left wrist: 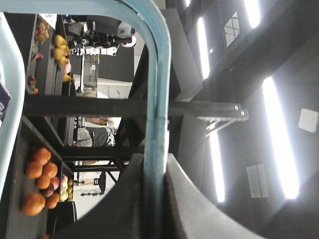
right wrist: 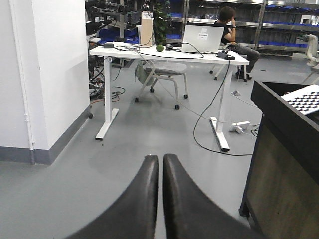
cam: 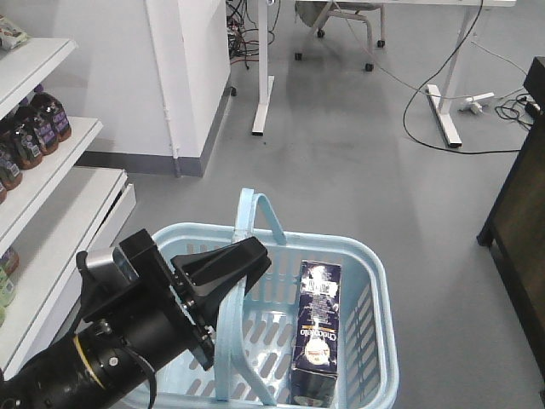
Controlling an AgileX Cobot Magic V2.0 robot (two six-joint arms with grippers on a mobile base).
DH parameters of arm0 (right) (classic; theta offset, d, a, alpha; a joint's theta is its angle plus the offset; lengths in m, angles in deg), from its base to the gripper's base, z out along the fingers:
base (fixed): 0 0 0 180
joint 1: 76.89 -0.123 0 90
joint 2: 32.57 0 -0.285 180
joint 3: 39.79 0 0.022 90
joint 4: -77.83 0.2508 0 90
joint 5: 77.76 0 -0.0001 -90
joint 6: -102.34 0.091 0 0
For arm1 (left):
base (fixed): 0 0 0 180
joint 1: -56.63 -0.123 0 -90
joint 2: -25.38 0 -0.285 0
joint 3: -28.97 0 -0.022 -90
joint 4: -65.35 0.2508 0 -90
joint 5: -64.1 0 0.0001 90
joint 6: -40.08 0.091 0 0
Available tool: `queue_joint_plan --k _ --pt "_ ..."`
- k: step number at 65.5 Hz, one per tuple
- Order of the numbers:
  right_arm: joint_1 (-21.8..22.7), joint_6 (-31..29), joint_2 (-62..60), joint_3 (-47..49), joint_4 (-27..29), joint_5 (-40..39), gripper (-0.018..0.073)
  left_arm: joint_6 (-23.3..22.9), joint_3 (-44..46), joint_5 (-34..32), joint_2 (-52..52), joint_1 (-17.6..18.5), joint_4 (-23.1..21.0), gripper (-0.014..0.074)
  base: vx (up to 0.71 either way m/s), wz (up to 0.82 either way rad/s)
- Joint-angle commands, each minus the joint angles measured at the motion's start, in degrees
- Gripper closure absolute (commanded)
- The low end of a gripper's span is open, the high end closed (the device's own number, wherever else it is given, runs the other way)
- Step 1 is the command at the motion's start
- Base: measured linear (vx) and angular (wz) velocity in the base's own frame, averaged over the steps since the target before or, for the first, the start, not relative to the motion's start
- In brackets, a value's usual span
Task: Left arm holds basket, right arm returns cookies
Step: 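Drive past the counter and turn toward the snack shelves, basket held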
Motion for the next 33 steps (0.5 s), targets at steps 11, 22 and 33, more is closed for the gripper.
queue_joint_plan --k 11,22,33 --pt "0.1 -0.3 -0.3 -1.0 -0.2 -4.3 0.0565 0.0 1.6 -16.4 1.8 0.4 -0.9 0.0599 0.38 0.1" --pt "0.1 -0.3 -0.3 -1.0 -0.2 -4.3 0.0565 0.0 1.6 -16.4 1.8 0.4 -0.9 0.0599 0.38 0.1" --pt "0.1 -0.3 -0.3 -1.0 -0.2 -4.3 0.0565 0.0 1.6 -16.4 1.8 0.4 -0.9 0.0599 0.37 0.09"
